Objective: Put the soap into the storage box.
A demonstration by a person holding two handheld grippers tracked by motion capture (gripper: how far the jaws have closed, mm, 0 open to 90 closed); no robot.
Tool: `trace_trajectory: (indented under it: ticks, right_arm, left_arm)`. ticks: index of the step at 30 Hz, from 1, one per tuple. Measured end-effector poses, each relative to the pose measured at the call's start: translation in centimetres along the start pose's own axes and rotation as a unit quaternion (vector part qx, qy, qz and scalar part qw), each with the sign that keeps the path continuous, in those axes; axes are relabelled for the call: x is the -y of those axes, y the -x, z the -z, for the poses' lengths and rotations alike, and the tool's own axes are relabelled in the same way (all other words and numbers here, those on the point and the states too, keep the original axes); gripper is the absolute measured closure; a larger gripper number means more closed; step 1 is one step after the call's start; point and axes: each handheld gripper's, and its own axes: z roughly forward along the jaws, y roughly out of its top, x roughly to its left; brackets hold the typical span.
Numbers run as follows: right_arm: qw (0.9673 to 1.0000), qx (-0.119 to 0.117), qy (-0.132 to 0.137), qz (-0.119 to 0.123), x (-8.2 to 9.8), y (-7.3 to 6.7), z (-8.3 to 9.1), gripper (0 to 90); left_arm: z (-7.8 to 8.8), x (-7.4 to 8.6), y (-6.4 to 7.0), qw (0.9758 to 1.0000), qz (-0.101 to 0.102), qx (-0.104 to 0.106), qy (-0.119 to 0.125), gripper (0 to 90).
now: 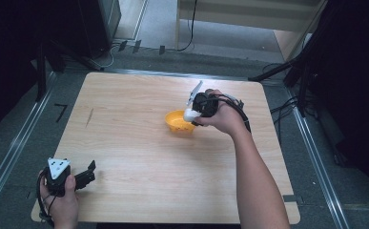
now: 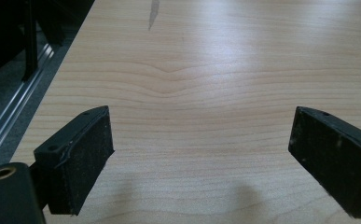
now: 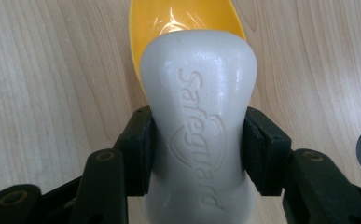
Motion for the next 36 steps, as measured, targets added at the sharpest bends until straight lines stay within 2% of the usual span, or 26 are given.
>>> trace_trajectory:
  ticks: [1, 8, 15, 22, 30, 32, 36]
  right_arm:
    - [1.0, 0.001, -0.002, -0.001, -0.1, 0.0, -0.1, 51.0]
    - [0.9994, 0.005, -0.008, 0.032, -0.8, 0.0, -0.8, 50.9]
    - [0.9988, 0.004, -0.002, 0.049, -2.1, 0.2, -1.3, 50.9]
    - [0.9975, 0.0, -0.002, 0.07, -2.2, 0.4, -2.3, 50.9]
    - [0.9966, -0.006, 0.007, 0.082, -2.7, 0.5, -3.2, 50.8]
    - [0.9954, -0.005, 0.006, 0.095, -2.8, 0.6, -3.6, 50.8]
    - [0.9954, -0.004, 0.004, 0.096, -2.8, 0.6, -4.0, 50.8]
  left_arm:
    - [0.0, 0.0, 0.0, 1.0, 0.0, 0.0, -0.001, 6.8]
    - [0.0, 0.0, 0.0, 1.0, 0.0, 0.001, 0.0, 6.8]
    - [0.0, 0.0, 0.0, 1.0, 0.001, 0.001, 0.0, 6.8]
    - [0.0, 0.0, 0.0, 1.0, 0.0, 0.002, 0.0, 6.8]
    - [0.0, 0.0, 0.0, 1.0, 0.0, 0.002, -0.001, 6.8]
    - [0.0, 0.0, -0.1, 1.0, 0.001, 0.002, -0.001, 6.8]
    - [0.0, 0.0, -0.1, 1.0, 0.002, 0.002, 0.0, 6.8]
